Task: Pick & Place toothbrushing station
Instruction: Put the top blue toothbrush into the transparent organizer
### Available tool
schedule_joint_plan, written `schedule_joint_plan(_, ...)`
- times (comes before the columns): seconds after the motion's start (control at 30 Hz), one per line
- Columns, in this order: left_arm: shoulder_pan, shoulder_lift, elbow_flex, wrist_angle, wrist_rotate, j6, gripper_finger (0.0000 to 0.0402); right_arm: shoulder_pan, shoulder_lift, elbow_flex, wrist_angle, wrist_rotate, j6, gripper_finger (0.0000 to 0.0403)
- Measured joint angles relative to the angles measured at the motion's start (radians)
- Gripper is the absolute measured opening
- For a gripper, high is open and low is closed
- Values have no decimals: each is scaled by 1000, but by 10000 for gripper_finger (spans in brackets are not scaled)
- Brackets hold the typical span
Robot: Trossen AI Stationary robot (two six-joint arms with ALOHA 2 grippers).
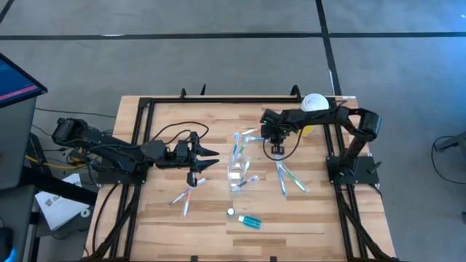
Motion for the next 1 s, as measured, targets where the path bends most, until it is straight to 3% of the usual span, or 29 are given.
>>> schedule_joint_plan(0.73, 0, 0, 0, -1, 0, 0, 102, 34, -1, 199, -170, 25, 18, 0)
schedule_joint_plan(1.0, 0, 0, 0, -3, 0, 0, 102, 61, -3, 238, -224, 161, 26, 0)
